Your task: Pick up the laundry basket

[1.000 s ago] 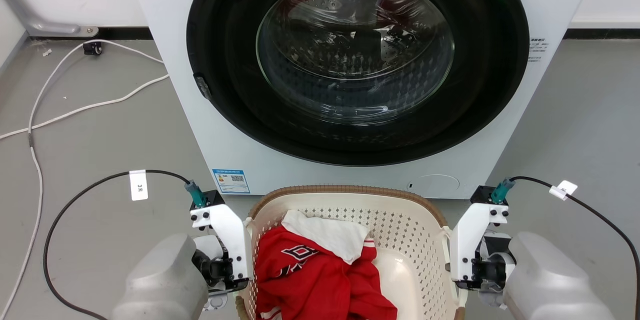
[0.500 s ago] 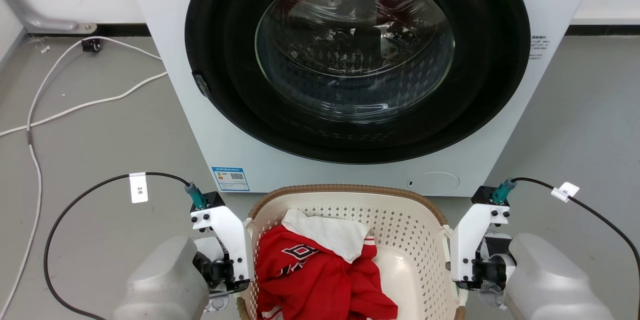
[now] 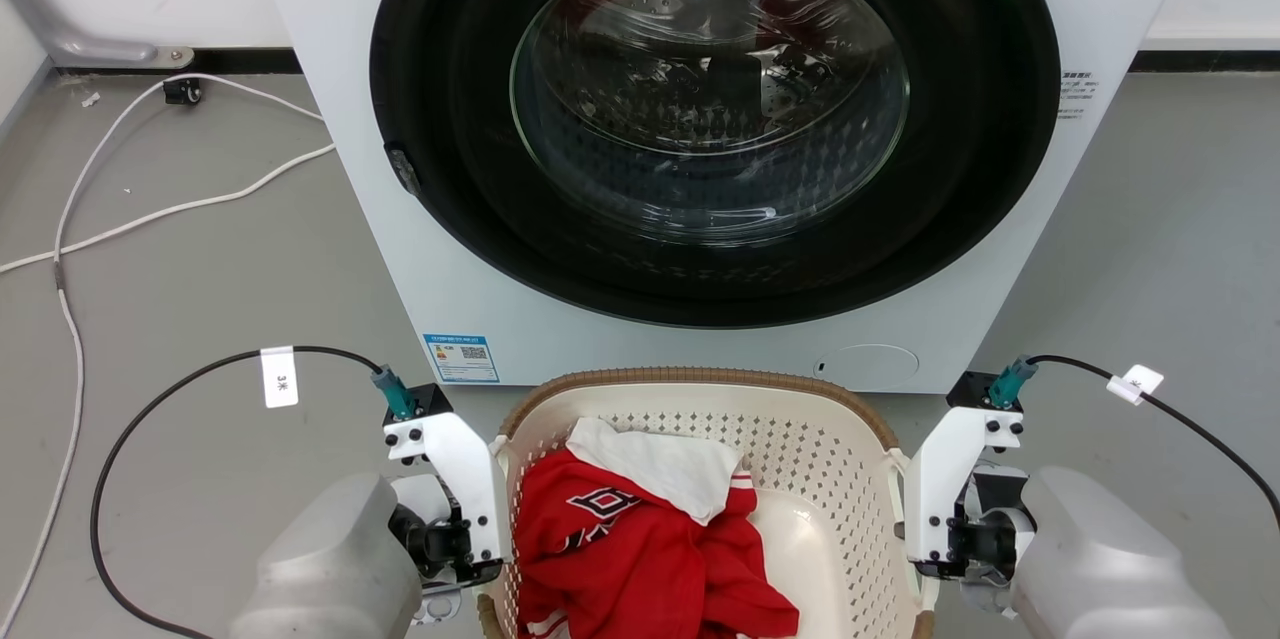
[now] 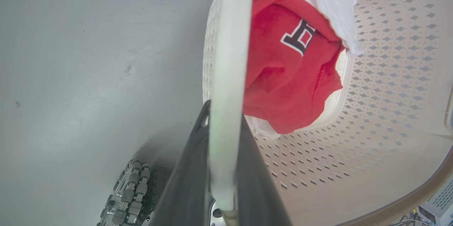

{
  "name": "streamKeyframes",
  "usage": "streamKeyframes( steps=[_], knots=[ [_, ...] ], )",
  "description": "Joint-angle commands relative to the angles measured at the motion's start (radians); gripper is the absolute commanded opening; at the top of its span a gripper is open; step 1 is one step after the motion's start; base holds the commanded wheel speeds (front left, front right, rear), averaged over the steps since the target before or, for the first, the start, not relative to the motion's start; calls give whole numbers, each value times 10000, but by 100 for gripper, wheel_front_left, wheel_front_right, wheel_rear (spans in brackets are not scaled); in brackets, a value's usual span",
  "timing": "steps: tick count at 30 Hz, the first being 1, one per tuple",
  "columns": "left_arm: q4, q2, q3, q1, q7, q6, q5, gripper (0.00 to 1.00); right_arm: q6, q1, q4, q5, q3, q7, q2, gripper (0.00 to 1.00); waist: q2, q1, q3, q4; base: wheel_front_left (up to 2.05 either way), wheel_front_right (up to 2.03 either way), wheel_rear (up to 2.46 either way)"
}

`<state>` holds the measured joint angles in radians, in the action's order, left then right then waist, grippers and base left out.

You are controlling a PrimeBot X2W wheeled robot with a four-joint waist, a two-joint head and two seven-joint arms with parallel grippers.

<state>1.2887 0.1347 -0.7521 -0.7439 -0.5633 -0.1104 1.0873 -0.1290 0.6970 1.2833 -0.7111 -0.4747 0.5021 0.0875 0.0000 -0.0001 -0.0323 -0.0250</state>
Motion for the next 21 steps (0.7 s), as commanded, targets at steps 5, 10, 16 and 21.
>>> streamKeyframes(
  steps=[5,10,16,21],
  knots=[
    [-13,-67,0,89,67,-11,97,0,-32,20,-6,-118,-69,-73,4,0,0,1,12,-7,0,0,0],
    [-9,-87,-22,92,93,-11,99,0,-32,11,1,-157,-112,-93,37,0,0,1,22,-35,0,0,0],
    [-10,-100,-49,37,204,-38,81,0,-32,61,11,-202,-192,-70,54,0,0,1,-6,-62,0,0,0],
    [-12,-141,-48,102,255,-59,117,0,-32,98,17,-221,-260,-95,37,0,0,1,-1,-55,0,0,0]
  ],
)
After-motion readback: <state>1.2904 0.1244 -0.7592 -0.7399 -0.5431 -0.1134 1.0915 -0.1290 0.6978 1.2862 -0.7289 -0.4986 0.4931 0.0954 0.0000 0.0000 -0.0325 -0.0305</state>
